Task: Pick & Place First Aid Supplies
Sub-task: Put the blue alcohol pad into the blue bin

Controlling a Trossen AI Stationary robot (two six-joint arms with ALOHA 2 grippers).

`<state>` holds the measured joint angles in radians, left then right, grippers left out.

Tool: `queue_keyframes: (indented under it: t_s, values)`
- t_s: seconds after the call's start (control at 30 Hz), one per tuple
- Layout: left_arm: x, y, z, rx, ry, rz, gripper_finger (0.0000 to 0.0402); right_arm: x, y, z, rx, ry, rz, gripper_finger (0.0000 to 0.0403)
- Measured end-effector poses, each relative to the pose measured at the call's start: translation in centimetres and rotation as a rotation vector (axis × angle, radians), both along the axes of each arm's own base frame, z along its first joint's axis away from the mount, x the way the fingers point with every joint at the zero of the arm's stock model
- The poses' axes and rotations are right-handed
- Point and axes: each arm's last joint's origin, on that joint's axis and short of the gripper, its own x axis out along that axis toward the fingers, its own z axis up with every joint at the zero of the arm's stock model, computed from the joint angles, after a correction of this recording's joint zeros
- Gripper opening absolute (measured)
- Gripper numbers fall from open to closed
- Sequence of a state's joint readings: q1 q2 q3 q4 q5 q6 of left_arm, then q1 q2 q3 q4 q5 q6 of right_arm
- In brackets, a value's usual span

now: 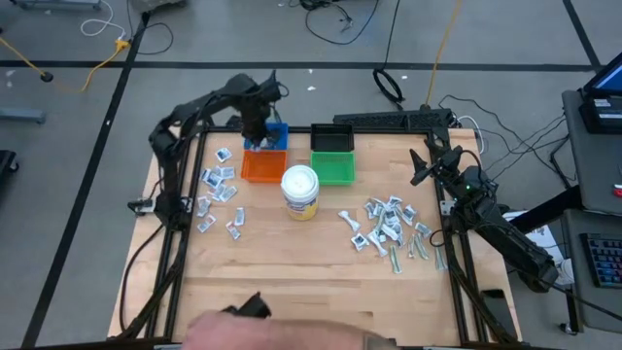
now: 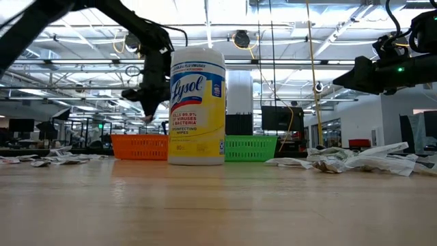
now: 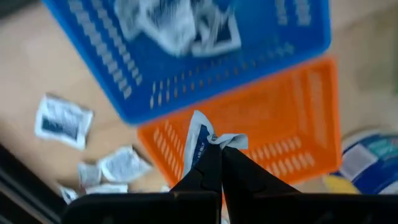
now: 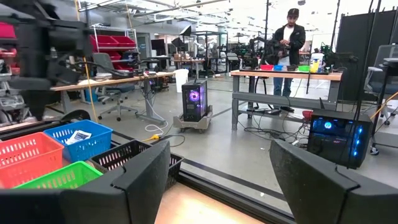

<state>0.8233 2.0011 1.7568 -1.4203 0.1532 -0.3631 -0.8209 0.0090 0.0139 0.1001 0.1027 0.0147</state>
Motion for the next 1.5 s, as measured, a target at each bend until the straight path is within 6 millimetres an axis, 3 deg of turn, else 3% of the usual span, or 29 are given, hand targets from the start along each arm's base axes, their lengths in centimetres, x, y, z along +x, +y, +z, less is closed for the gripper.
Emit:
queue_keyframes:
  t_s: [0.33,0.67,0.87,1.13,1.5]
  values:
    - [1.6,4.3,-0.6,0.030,-0.025,-0.018,0.0000,0.0,0.0,0.0,0.000,0.000,0.000,0.0275]
    - [3.3,5.6,-4.9,0.021,-0.014,-0.060,0.0000,0.0,0.0,0.0,0.000,0.000,0.000,0.0274]
    - [3.9,5.7,-5.2,0.061,-0.034,-0.072,0.0008,0.0,0.0,0.0,0.000,0.000,0.000,0.0275]
    - [3.9,5.7,-5.2,0.064,-0.032,-0.097,0.0069,0.0,0.0,0.0,0.000,0.000,0.000,0.0272]
    - [3.5,5.6,-4.6,0.056,-0.026,-0.038,0.0227,0.0,0.0,0.0,-0.001,0.000,0.000,0.0271]
